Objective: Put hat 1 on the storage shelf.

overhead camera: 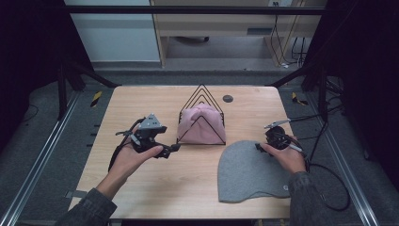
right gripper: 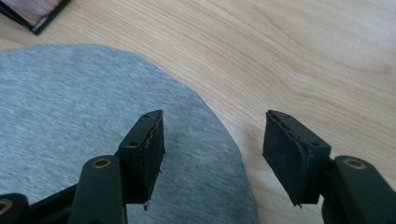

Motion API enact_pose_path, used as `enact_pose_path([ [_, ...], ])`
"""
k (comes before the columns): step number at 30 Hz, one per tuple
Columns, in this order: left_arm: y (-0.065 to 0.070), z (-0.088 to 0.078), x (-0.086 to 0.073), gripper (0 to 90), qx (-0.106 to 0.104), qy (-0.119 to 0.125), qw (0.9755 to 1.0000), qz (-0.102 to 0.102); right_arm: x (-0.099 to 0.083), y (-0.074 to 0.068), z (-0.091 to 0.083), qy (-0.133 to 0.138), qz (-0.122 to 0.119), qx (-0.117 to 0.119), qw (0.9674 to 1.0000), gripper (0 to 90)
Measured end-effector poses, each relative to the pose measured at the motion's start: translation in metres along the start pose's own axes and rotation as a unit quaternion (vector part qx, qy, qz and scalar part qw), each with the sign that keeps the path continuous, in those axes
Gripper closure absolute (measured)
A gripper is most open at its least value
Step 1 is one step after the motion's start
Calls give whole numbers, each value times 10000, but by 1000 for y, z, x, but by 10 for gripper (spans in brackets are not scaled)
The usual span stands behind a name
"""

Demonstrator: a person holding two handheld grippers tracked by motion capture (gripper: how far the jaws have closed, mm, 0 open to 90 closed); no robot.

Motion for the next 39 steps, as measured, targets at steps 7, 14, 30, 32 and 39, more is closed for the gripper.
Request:
enact_pose_path([
  [7,-1,-9,-11,117,35,-58,10000,21,-4,-1,0,-61,46,114,9999,404],
  [14,2,-7,-23,116,-18,-247,9997,-4,-7,-3,1,-140,4,142,9998,425],
  [30,2,-1,-35,111,-94,-503,9987,-68,-7,-5,1,-179,-38,258,9995,540],
  [32,2,-1,-36,111,-82,-506,9987,-70,-7,-5,0,-190,-63,271,9994,559],
  [39,1,-1,-38,103,-66,-542,9984,-123,-6,-11,-1,-289,-109,400,9987,685],
])
Point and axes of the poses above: each handheld gripper's, and its own axes: z roughly forward along the jaws, x roughly out of its top, y roughly to its right, the point moved 4 cm from there along z, roughly forward along the jaws, and after that the axes turned 9 degrees about y, right-handed, at the moved point
